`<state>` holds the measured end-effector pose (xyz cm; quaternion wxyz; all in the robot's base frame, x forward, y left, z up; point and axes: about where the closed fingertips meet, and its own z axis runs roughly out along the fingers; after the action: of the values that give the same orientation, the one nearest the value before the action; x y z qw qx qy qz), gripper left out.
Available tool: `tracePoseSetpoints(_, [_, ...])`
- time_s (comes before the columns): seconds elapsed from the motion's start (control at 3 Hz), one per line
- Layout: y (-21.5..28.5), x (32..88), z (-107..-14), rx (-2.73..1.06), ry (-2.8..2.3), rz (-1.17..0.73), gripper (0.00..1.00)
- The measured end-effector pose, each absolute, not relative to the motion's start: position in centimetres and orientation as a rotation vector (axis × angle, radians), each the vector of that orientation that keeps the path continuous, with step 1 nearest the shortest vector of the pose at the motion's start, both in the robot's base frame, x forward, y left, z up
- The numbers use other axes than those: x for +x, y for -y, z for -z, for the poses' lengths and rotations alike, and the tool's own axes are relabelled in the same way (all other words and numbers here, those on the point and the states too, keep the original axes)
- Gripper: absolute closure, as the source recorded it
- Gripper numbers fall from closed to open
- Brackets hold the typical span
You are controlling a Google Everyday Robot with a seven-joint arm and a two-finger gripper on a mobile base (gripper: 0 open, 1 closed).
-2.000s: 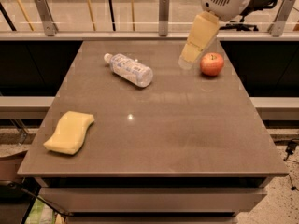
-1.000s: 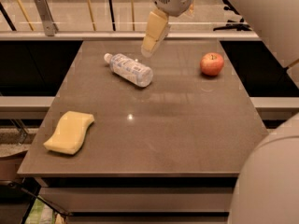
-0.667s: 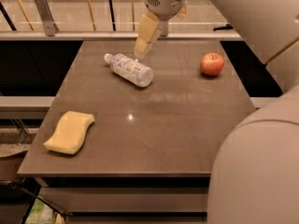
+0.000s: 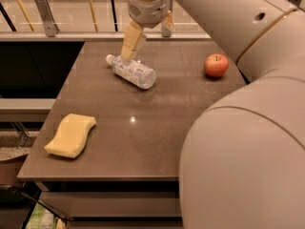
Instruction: Place blue plastic bottle upright
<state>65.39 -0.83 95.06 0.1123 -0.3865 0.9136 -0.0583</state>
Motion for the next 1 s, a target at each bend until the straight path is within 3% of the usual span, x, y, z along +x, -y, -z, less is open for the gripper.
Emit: tracePoseSetpoints(1.0, [-4.5, 68.0, -90.9, -1.310, -2.682, 0.094, 0.00])
